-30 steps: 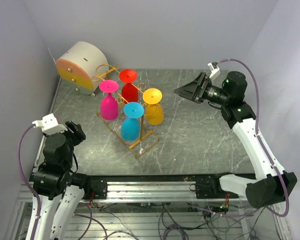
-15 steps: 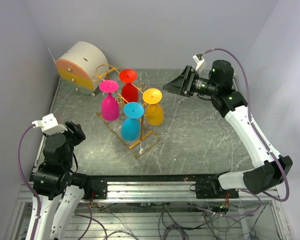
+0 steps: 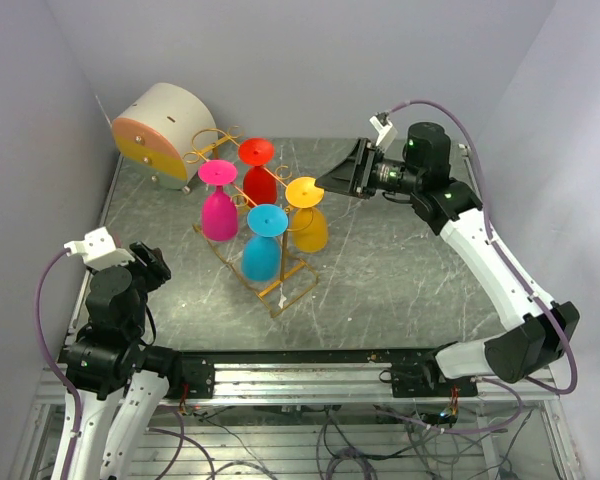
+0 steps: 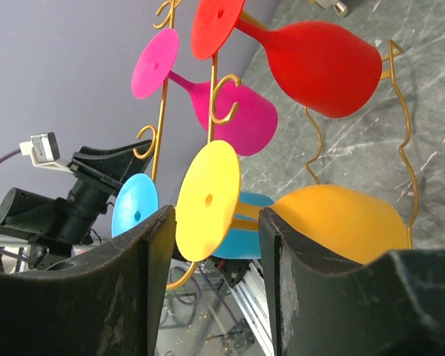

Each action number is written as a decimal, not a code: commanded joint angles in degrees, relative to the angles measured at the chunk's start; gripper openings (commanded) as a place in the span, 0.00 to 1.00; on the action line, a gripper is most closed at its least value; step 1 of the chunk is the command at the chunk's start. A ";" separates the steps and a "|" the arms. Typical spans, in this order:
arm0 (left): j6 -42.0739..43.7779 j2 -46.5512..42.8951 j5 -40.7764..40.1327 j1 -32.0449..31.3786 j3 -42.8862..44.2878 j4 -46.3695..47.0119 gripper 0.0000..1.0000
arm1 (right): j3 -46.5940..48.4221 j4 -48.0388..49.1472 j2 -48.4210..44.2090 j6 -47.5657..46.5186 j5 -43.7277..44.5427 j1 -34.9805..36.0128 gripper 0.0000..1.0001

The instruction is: Take the wine glass off the wine glass rack

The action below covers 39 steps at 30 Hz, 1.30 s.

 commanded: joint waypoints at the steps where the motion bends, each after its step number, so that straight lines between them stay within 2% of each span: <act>1: -0.55 0.12 -1.39 -0.29 0.64 0.00 0.66 | -0.05 -0.31 0.67 -0.98 0.72 1.07 0.46; 14: -0.48 0.10 -1.48 -0.33 0.64 -0.07 0.65 | -0.23 0.69 1.06 -0.96 1.25 2.88 0.29; 21: -0.54 0.04 -1.48 -0.32 0.62 -0.02 0.65 | -0.42 1.12 0.54 -0.28 2.08 2.88 0.13; 29: -0.56 -0.04 -1.48 -0.34 0.62 -0.01 0.65 | -0.69 2.27 0.44 1.67 3.76 2.82 0.01; 39: -0.54 0.02 -1.48 -0.34 0.63 -0.08 0.65 | -3.04 6.33 -1.12 8.45 7.14 2.24 0.00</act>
